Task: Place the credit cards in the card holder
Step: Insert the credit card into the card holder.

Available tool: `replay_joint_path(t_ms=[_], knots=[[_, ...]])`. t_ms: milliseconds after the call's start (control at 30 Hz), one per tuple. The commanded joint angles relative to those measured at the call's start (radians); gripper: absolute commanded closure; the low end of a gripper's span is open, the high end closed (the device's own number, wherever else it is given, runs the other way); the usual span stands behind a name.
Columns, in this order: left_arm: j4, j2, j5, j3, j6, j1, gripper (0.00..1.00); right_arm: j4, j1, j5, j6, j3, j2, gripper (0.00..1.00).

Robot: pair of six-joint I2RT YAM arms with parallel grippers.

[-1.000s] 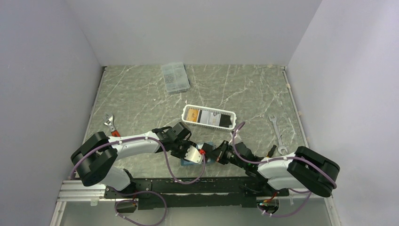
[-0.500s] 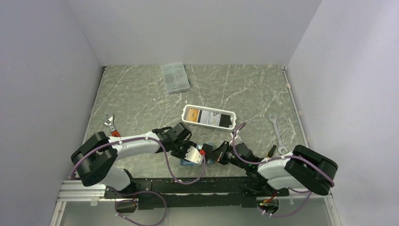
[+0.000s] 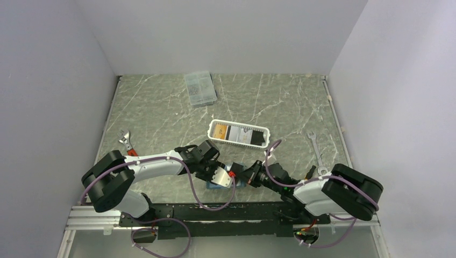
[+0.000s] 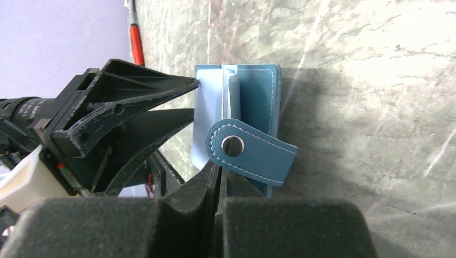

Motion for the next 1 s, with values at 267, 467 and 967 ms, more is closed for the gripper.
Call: replay_joint_path(t_ms=[267, 467, 967], knots=[[0.004, 0.078, -0.084, -0.060, 0.013, -0.002, 0.55, 0.292, -0.007, -0.018, 0.037, -0.056, 0.162, 1.00], [0.003, 0.077, -0.086, -0.062, 0.011, -0.002, 0.55, 0.297, -0.012, -0.018, 0.044, -0.065, 0.145, 1.00], [0.001, 0.080, -0.093, -0.059, 0.007, -0.005, 0.55, 0.217, -0.008, -0.012, 0.033, -0.042, 0.163, 1.00]])
